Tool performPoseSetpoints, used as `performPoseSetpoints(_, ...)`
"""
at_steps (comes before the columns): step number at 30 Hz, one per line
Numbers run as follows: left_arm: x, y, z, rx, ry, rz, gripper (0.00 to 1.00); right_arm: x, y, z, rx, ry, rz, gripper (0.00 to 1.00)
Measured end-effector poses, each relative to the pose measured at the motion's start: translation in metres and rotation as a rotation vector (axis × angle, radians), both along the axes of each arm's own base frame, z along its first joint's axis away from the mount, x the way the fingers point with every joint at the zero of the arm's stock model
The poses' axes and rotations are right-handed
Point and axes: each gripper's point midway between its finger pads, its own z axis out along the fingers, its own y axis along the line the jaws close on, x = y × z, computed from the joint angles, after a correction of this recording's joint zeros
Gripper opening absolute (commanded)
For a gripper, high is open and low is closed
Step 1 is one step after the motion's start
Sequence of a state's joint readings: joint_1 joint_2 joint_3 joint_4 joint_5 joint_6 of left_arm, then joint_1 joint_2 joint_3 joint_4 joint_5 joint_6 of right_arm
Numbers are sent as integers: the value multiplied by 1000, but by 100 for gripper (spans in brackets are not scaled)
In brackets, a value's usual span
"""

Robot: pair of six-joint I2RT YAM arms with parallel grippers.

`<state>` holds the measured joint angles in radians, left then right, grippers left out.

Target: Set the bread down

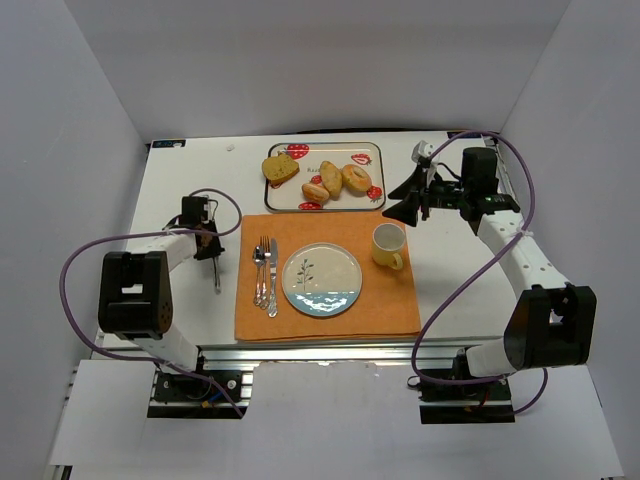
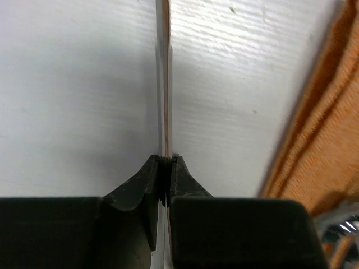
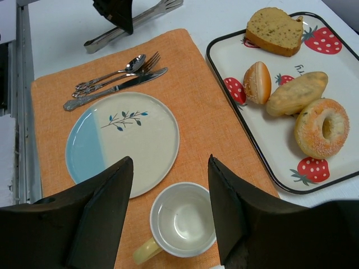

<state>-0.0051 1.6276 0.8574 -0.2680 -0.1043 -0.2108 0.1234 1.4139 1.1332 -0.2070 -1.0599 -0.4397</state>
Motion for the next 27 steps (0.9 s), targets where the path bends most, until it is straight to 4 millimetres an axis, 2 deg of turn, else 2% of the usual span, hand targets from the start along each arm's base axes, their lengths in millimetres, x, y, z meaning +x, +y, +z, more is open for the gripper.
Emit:
performPoseSetpoints(3, -7, -14, 7, -60, 9, -11, 12, 2, -4, 0, 2, 5, -11, 61)
performPoseSetpoints(5, -7, -32, 23, -117, -11, -34, 18, 3, -7, 0, 4, 5, -17, 61)
performPoseSetpoints(12, 38, -136, 142, -414, -276, -167, 37, 3, -9, 1, 14, 14, -21, 61)
performPoseSetpoints(14, 43, -163, 162, -497, -309, -193, 40, 3, -8, 1, 17, 16, -19, 61)
performPoseSetpoints(18, 54, -197, 175, -590, -299, -214, 45, 2, -8, -1, 22, 22, -18, 62)
performPoseSetpoints(24, 83, -229, 166, -610, -225, -219, 48, -1, -12, -2, 29, 28, -23, 62)
performPoseSetpoints(27, 84, -241, 161, -606, -193, -233, 48, 0, -14, 1, 33, 17, -26, 62)
